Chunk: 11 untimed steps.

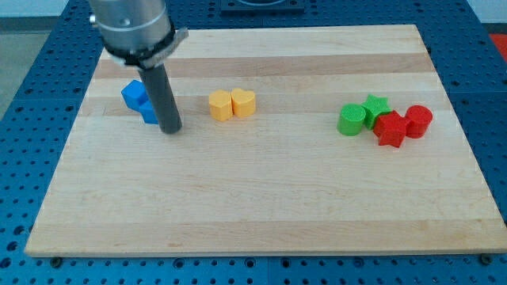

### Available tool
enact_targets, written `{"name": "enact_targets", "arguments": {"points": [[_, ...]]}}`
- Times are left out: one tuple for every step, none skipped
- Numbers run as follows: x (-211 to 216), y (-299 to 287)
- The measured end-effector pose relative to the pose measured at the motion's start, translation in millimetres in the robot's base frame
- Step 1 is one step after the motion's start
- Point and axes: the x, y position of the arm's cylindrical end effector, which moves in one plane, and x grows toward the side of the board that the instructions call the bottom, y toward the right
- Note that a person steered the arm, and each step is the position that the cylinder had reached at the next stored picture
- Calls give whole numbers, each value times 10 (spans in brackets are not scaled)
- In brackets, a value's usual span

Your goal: Move the yellow blocks diagonally up

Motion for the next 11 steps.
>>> {"name": "enact_targets", "arguments": {"points": [[-105,-49],[-105,-191],[-104,-256],[-105,177],[-105,668],[-105,863],[-105,902],[-78,903],[16,926],[108,926],[48,952]]}}
